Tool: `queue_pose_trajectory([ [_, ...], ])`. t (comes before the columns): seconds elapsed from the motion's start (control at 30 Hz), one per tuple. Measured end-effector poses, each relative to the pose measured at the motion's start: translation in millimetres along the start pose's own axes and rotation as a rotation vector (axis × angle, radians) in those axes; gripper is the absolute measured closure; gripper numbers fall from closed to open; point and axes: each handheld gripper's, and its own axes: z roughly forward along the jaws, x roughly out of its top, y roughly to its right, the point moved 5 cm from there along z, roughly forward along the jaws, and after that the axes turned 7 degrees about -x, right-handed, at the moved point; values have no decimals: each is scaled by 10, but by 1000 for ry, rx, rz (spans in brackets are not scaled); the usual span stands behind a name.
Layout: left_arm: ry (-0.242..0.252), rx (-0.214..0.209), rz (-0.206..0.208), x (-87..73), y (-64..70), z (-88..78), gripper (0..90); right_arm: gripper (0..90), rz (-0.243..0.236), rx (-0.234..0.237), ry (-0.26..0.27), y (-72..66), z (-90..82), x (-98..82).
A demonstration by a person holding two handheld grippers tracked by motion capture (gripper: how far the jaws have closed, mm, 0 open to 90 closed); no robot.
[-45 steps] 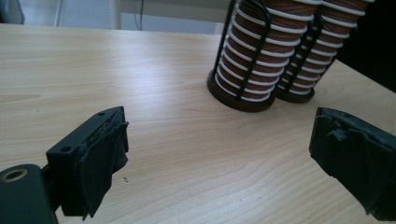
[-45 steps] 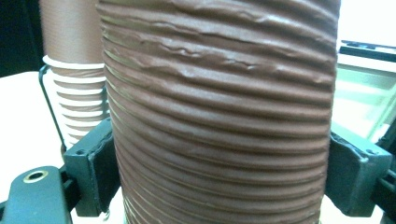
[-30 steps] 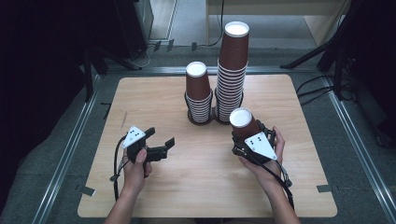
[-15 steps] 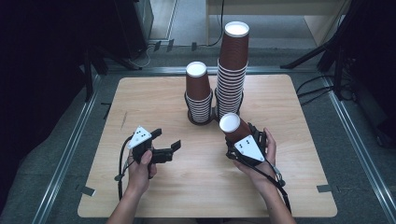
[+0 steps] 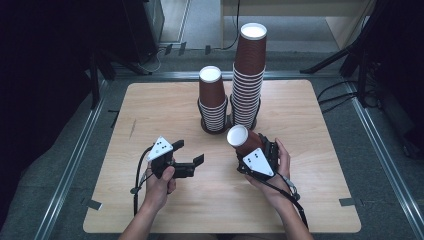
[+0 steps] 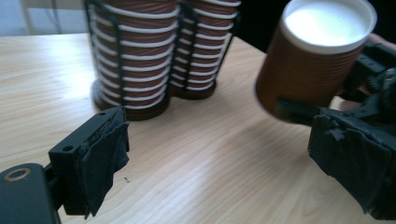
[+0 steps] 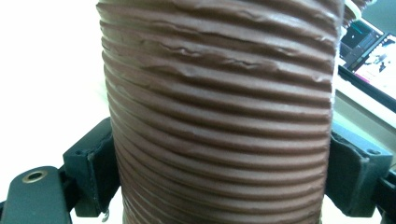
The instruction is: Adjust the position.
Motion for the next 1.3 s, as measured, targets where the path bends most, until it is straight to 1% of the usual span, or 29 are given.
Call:
queue_pose_trajectory([
  [0.03,-5,-14,9,3,25,13,14,123,-22,1,8,-19,-12,11],
  [0.07,-8,-31,18,13,70,38,14,123,-30,2,6,-30,-20,13],
  [0.1,-9,-29,21,18,88,49,14,123,-39,2,9,-34,-23,17],
  [0.27,-21,-52,30,12,153,88,7,122,-46,4,13,-61,-40,34],
  [0.33,-24,-60,28,9,173,103,7,122,-46,6,13,-72,-41,36],
  [0.37,-24,-62,29,10,181,108,7,122,-48,8,14,-85,-39,39],
  [0.4,-24,-77,28,12,201,114,7,122,-54,17,15,-118,-39,44],
  [0.43,-24,-77,28,12,201,114,7,122,-54,17,15,-118,-39,44],
  [0.5,-26,-90,31,11,221,123,7,122,-73,25,21,-162,-38,54],
  [0.57,-35,-101,36,6,250,138,7,121,-82,30,24,-187,-43,66],
  [0.7,-46,-111,46,8,281,152,8,121,-92,37,37,-229,-58,97],
  [0.73,-47,-109,49,10,286,152,8,121,-88,38,37,-241,-62,103],
  [0.87,-42,-110,44,23,289,146,8,121,-103,48,53,-278,-72,123],
  [0.93,-32,-118,36,34,287,139,9,121,-114,63,65,-324,-86,137],
  [1.0,-33,-121,35,33,288,141,10,121,-119,65,69,-339,-89,140],
  [1.1,-45,-132,33,18,300,167,13,121,-128,85,78,-406,-102,157],
  [1.13,-45,-132,33,18,300,167,27,121,-128,85,78,-406,-102,157],
  [1.2,-49,-126,34,13,303,180,28,121,-130,94,82,-444,-104,164],
  [1.23,-50,-130,30,12,304,186,28,120,-139,107,86,-488,-107,169],
  [1.3,-53,-128,32,11,306,188,28,120,-149,116,89,-529,-111,175],
])
